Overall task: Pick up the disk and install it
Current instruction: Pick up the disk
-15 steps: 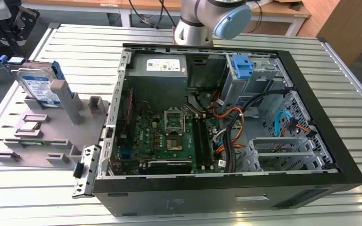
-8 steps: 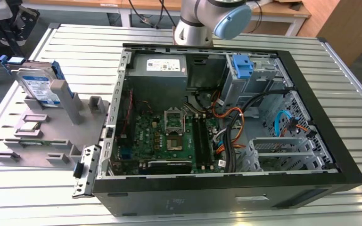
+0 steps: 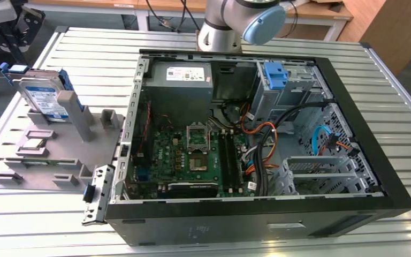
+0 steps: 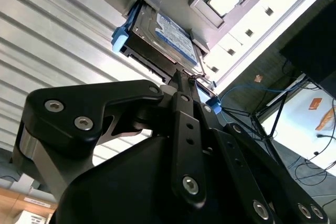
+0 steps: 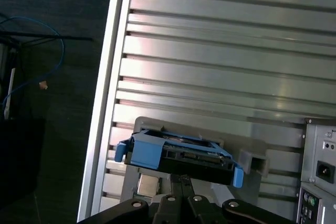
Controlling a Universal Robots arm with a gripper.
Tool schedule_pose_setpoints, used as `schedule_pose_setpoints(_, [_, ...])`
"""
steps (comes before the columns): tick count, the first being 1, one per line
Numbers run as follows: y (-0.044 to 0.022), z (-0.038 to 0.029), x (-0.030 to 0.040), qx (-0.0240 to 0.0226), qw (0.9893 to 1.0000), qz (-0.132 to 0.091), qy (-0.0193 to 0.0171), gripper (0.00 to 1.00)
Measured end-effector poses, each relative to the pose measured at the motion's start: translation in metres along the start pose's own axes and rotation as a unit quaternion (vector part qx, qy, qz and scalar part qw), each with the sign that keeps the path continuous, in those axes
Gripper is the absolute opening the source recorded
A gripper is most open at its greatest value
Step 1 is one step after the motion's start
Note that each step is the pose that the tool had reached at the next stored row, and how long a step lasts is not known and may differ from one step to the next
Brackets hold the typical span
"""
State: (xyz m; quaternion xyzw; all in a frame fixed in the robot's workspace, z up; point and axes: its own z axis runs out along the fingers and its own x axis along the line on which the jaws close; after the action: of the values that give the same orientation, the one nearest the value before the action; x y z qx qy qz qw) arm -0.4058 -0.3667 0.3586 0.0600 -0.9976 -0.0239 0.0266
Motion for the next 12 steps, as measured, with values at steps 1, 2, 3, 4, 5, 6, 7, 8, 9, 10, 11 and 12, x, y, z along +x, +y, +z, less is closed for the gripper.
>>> schedule_pose_setpoints(1, [0.0,0.0,0.0,0.0002,1.0,-0.004,0.0002,0.11])
schedule_pose_setpoints(2, [0.0,0.0001,0.0,0.0005,0.9999,-0.01,0.0005,0.11])
schedule_pose_setpoints(3, [0.0,0.0001,0.0,0.0008,0.9999,-0.017,0.0009,0.11])
schedule_pose_setpoints(4, [0.0,0.0001,0.0,0.0012,0.9997,-0.024,0.0012,0.11])
schedule_pose_setpoints(5, [0.0,0.0002,0.0,0.0015,0.9995,-0.031,0.0015,0.11])
schedule_pose_setpoints(6, [0.0,0.0002,0.0,0.0019,0.9993,-0.037,0.0019,0.11])
schedule_pose_setpoints(7, [0.0,0.0002,0.0,0.0022,0.9991,-0.043,0.0022,0.11])
schedule_pose_setpoints(8, [0.0,0.0003,0.0,0.0025,0.9987,-0.05,0.0026,0.11])
schedule_pose_setpoints(9, [0.0,0.0002,0.0,0.0028,0.9985,-0.055,0.0029,0.11])
schedule_pose_setpoints(10, [0.0,0.0003,0.0,0.003,0.9982,-0.06,0.0031,0.11])
schedule_pose_setpoints(11, [0.0,0.0003,0.0,0.0033,0.9979,-0.065,0.0033,0.11])
schedule_pose_setpoints(12, [0.0,0.0003,0.0,0.0034,0.9977,-0.068,0.0035,0.11])
